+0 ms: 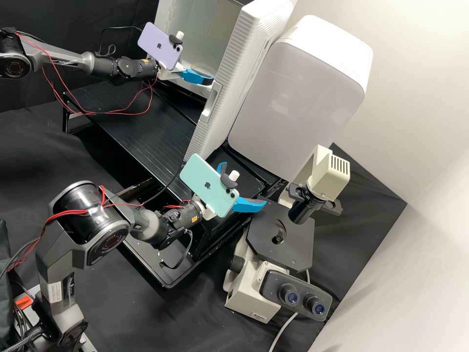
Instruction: Take the petri dish out of the incubator
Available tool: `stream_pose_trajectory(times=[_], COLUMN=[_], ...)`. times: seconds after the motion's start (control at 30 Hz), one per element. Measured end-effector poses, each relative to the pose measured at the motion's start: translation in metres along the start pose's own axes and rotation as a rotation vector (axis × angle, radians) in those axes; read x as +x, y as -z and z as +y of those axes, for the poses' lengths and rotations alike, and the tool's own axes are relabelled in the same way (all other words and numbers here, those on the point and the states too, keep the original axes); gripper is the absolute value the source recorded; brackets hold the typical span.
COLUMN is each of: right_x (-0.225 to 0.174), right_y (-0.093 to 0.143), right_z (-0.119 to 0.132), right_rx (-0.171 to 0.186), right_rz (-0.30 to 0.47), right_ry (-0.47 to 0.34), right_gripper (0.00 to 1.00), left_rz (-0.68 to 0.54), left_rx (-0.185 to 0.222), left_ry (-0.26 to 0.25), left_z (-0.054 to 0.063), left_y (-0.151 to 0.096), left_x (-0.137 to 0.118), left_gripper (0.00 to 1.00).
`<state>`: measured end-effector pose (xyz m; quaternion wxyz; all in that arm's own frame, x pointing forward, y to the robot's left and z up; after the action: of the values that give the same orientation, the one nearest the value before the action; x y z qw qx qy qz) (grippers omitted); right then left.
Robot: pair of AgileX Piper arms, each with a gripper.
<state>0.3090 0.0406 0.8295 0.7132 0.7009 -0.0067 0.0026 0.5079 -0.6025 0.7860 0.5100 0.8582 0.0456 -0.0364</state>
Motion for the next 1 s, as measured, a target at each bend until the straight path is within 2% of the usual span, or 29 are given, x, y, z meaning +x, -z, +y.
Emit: stream_pose_trajectory(times=[0.23,0.37,0.73,0.9,1.0], right_x=[0.0,0.0,0.0,0.0,0.0], right_y=[0.0,0.0,0.0,0.0,0.0], right_z=[0.0,0.0,0.0,0.0,0.0], right_rx=[0.0,0.0,0.0,0.0,0.0], right_rz=[0.0,0.0,0.0,0.0,0.0], right_ry=[0.0,0.0,0.0,0.0,0.0], right_gripper=[1.0,1.0,1.0,1.0,1.0], left_rz=[-0.004,-0.007,0.003,0.028,0.032], left_rx=[0.017,0.044,0.036,0.046,0.036], left_ry=[-0.003,-0.004,0.005,0.006,0.012], left_z=[0.004,0.005,0.007,0.004,0.003], left_y=[-0.009,-0.012,-0.017,-0.016,-0.015], left_x=[0.001,0.001,-0.001,0.003,0.005], left_gripper=[1.0,1.0,1.0,1.0,1.0])
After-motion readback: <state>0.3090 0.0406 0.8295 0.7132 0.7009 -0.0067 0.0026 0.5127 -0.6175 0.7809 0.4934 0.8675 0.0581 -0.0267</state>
